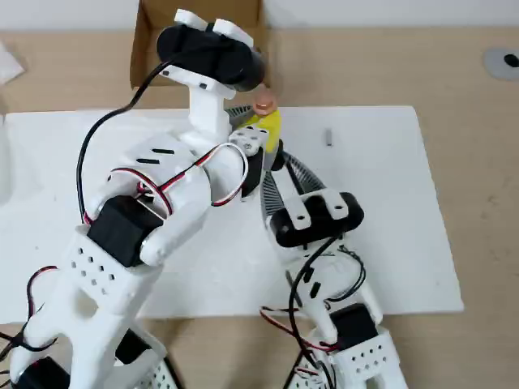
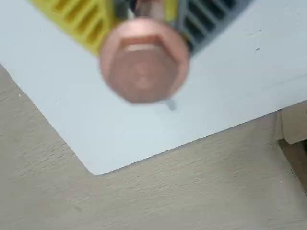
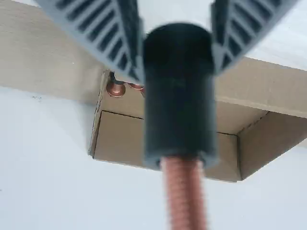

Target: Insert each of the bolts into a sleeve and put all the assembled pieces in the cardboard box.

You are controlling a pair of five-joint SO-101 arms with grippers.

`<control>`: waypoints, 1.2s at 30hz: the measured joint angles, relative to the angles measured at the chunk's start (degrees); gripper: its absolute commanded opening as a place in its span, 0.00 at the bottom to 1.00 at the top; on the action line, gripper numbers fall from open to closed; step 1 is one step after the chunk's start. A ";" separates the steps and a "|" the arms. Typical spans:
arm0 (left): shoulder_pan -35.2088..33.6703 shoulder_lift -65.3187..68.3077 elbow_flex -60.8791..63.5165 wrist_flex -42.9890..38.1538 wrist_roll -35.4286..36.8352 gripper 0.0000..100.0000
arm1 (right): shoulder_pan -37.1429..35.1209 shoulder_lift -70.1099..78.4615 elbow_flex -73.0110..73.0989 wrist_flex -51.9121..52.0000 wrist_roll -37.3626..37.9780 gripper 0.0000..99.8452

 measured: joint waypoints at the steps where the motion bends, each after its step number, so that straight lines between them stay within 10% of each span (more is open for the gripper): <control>1: 0.00 0.00 0.00 0.00 0.00 0.01 | 0.00 0.00 0.00 0.00 0.00 0.01; 36: 0.09 0.00 -5.54 10.02 0.26 0.10 | 0.00 0.00 0.00 0.18 0.00 0.01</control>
